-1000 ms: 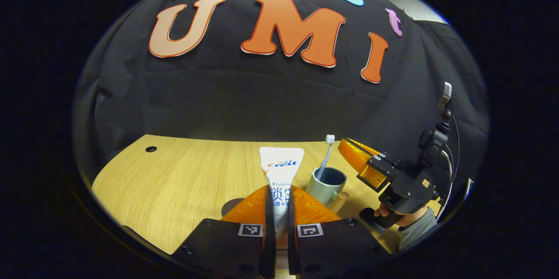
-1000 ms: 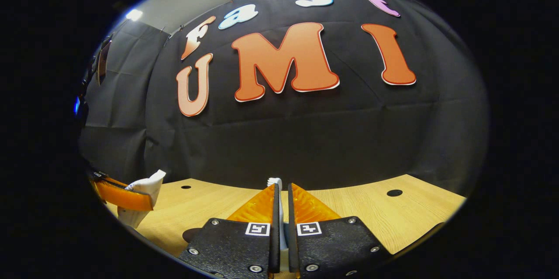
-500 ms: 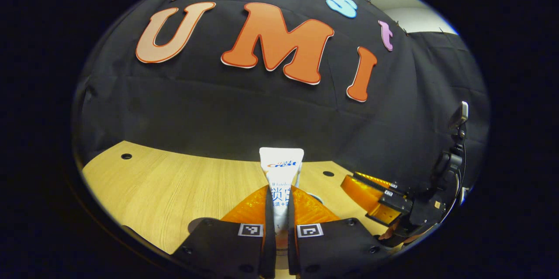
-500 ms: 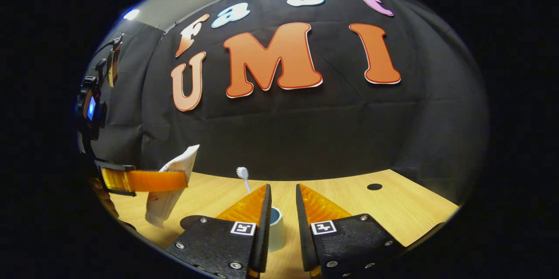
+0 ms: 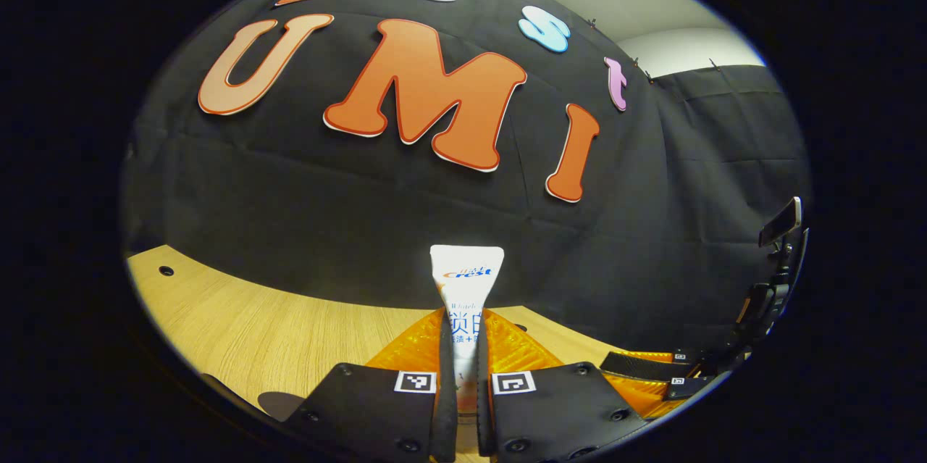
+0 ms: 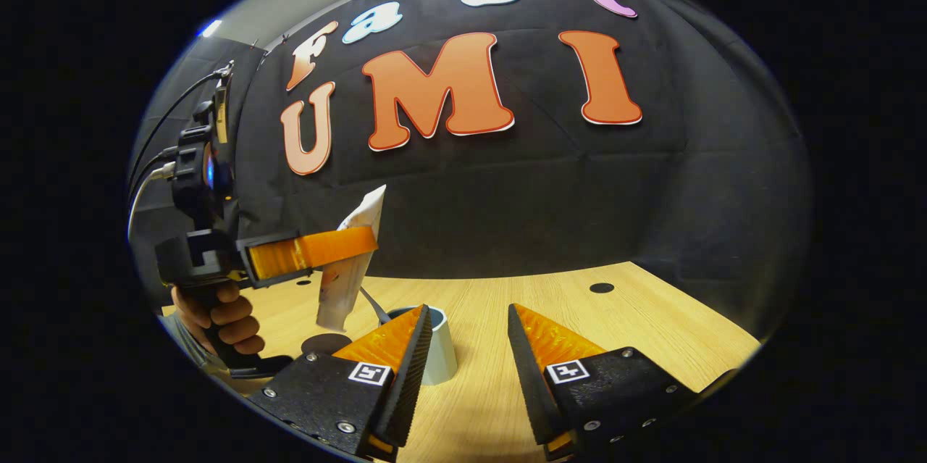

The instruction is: Put the toothbrush and toothpaste on the desktop into the cup, then pick up the cup and place it on the coaster on the desktop.

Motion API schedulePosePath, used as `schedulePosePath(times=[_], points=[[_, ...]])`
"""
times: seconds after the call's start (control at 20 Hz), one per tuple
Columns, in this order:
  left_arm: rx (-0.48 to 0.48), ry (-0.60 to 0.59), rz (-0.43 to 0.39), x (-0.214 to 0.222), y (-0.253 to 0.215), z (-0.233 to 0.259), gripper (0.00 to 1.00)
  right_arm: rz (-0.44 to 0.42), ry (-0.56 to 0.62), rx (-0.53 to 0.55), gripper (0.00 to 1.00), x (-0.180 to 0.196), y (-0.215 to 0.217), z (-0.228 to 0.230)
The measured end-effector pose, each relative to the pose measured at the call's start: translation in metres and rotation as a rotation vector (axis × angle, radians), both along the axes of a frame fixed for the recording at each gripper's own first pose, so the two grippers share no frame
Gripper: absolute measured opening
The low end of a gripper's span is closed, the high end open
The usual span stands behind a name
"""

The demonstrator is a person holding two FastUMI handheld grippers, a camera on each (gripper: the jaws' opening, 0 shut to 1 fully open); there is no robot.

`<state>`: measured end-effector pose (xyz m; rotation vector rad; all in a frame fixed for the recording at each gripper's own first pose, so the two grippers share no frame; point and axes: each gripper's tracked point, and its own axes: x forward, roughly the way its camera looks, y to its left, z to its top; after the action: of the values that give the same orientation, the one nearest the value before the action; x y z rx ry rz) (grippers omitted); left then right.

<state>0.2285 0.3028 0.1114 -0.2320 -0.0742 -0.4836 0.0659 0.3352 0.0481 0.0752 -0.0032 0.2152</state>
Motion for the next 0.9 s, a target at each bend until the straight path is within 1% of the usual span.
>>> schedulePosePath(times=[0.15, 0.35, 0.7, 0.9], points=[[0.003, -0.036, -0.013, 0.012, -0.016, 0.0, 0.14, -0.006, 0.002, 0.009, 0.66, -0.005, -0.007, -0.002], [0.022, -0.064, -0.026, 0.024, -0.035, -0.006, 0.14, -0.017, 0.001, 0.013, 0.66, -0.011, -0.016, -0.003], [0.058, -0.137, 0.012, 0.031, -0.048, 0.0, 0.14, -0.032, -0.001, 0.051, 0.66, -0.016, -0.026, -0.003], [0.058, -0.146, 0.036, 0.035, -0.042, -0.003, 0.2, -0.039, -0.001, 0.057, 0.66, -0.02, -0.031, -0.003]])
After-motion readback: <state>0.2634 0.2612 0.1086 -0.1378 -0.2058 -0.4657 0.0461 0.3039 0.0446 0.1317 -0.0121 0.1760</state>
